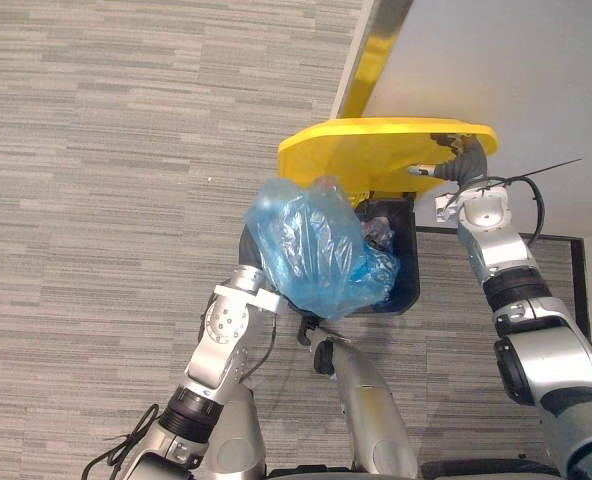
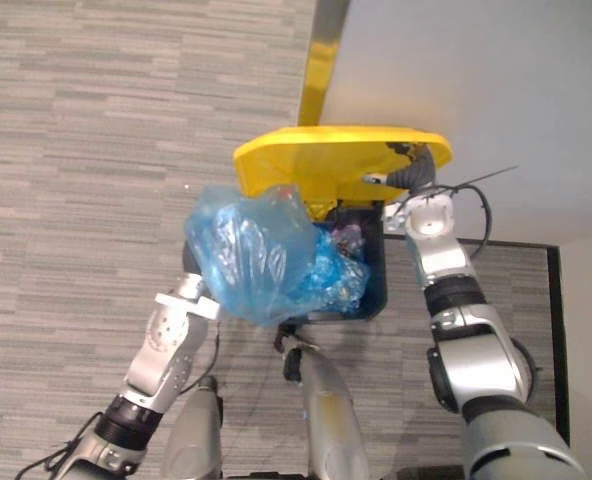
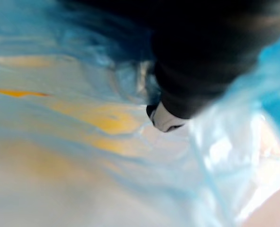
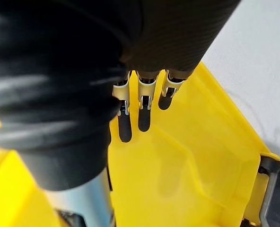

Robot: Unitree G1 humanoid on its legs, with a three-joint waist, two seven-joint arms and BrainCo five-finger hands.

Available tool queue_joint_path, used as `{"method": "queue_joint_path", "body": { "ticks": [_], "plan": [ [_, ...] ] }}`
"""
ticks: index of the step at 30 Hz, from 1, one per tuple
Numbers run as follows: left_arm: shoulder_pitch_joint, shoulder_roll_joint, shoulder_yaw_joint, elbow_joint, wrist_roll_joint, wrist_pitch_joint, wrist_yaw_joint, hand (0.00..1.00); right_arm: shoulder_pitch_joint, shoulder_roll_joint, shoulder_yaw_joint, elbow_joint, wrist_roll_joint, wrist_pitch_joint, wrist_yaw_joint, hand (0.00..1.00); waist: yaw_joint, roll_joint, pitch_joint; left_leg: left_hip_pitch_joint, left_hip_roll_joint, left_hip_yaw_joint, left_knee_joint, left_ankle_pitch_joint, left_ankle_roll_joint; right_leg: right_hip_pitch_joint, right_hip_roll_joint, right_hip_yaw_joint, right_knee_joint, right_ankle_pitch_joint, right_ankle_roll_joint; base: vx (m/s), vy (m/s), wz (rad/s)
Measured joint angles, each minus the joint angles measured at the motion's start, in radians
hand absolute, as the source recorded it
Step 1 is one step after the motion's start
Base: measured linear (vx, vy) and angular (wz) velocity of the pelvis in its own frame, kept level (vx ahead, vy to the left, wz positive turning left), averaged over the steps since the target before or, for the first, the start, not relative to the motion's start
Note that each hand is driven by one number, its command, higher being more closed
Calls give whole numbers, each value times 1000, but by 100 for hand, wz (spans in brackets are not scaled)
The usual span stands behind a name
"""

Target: Gather rubbish on tea table into small bin, then transfer packed bag to large trash can.

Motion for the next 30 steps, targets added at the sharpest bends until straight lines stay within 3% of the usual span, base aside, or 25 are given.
{"method": "queue_joint_path", "body": {
  "ticks": [7,15,23,24,30],
  "plan": [
    [-122,-19,-30,66,38,0,30,100,-47,-16,30,4,7,2,1,0,-11,16,14,-2,-8,6,0,-1,2,-10,-4,9,5,-2,0,-2,-4,-3],
    [-313,-9,-31,462,125,65,56,100,-108,-46,63,-114,7,-1,0,0,-46,10,94,-40,-8,21,17,-2,-1,-47,2,19,2,3,2,-6,-19,-4],
    [-491,-18,-47,764,230,114,75,100,-161,-30,150,-167,7,-15,-4,0,-52,-7,106,-109,13,73,41,-9,-22,-124,20,37,0,21,-12,29,-22,-13],
    [-508,-19,-47,799,248,122,75,0,-161,-7,156,-184,7,-15,-5,0,-54,-15,112,-119,25,83,55,-13,-24,-128,26,35,-1,28,-24,37,-18,-9],
    [-525,-50,-44,858,328,150,75,0,-162,54,180,-245,7,-16,-14,0,-45,-20,114,-159,44,131,102,-37,-25,-171,37,52,3,37,-34,17,1,-13]
  ]
}}
